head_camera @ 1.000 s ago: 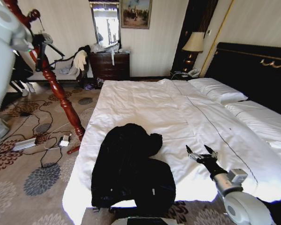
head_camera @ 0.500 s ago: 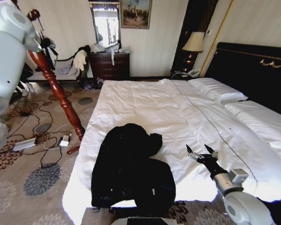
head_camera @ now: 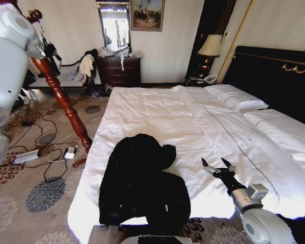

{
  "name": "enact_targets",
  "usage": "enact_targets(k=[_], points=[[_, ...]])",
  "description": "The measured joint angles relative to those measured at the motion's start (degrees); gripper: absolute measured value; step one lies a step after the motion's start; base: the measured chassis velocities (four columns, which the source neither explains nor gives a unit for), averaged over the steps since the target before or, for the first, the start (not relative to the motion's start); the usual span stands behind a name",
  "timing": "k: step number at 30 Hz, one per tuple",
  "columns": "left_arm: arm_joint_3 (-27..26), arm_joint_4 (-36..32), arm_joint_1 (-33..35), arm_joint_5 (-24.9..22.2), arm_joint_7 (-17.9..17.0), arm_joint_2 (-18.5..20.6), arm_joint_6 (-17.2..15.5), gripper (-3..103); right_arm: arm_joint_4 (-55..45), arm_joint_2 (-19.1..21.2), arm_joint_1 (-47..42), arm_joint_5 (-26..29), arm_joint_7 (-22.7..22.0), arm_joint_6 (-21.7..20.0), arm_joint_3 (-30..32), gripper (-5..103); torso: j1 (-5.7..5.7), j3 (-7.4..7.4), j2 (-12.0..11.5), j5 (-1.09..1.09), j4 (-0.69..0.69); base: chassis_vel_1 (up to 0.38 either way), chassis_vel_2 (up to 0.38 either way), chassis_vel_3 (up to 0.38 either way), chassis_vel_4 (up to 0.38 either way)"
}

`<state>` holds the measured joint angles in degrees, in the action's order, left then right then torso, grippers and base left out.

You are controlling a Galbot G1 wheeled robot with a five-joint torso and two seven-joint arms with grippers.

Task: Pick up the clothes from the bed and hang them on the clothes hanger.

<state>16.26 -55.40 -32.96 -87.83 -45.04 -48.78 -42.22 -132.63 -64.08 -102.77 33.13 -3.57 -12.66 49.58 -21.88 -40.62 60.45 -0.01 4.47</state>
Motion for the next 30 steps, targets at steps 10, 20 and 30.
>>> enact_targets(k=[10, 20, 30], points=[[-0.36, -3.71, -0.34, 1.26, 0.74, 1.59, -0.01, 16, 0.23, 0.13, 0.41, 0.08, -0.08, 0.01, -0.15, 100, 0.00, 0.00, 0.00, 0.01, 0.00, 0.000, 0.000, 0.000, 0.000], [-0.70, -12.47, 2.98, 0.78, 1.67, 6.13, 0.09, 16, 0.22, -0.08, 0.54, 0.24, -0.14, 0.00, -0.28, 100, 0.03, 0.03, 0.01, 0.04, -0.04, 0.000, 0.000, 0.000, 0.000], [-3.81, -20.71, 10.98, 2.26, 4.08, 9.87, 0.09, 16, 0.20, 0.10, 0.68, 0.56, -0.37, -0.01, 0.00, 100, 0.02, 0.01, 0.01, 0.02, 0.01, 0.000, 0.000, 0.000, 0.000]])
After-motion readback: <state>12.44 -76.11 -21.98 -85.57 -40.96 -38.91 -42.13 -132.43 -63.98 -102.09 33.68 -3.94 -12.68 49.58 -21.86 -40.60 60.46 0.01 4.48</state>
